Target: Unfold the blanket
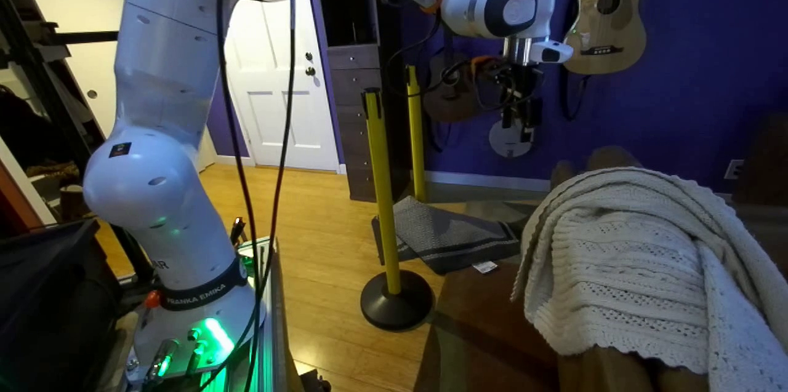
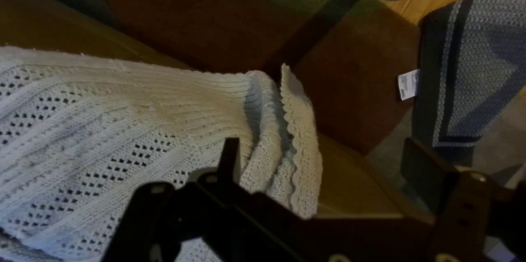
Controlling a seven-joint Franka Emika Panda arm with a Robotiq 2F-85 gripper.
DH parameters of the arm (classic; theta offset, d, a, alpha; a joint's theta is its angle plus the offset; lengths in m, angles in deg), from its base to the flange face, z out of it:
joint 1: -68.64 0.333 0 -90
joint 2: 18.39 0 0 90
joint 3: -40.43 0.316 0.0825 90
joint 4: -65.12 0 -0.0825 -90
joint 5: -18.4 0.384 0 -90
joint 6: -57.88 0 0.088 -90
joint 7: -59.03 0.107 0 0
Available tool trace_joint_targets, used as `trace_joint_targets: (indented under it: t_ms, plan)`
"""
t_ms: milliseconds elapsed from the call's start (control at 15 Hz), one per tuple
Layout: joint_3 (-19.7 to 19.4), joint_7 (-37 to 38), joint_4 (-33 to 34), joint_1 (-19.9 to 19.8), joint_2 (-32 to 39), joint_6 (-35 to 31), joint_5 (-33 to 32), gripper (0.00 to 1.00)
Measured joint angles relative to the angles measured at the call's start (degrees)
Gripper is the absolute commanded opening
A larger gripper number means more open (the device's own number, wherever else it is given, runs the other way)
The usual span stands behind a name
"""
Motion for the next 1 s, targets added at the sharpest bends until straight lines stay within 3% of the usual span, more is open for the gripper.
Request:
trace_joint_targets:
  t_ms: [667,1000]
  plan:
    - [-0.05,-2.37,-25.79,-2.68,-25.77,-10.21,2.22,1.0]
    - [0.03,-2.67,-28.61,-2.68,-28.01,-11.22,2.57,1.0]
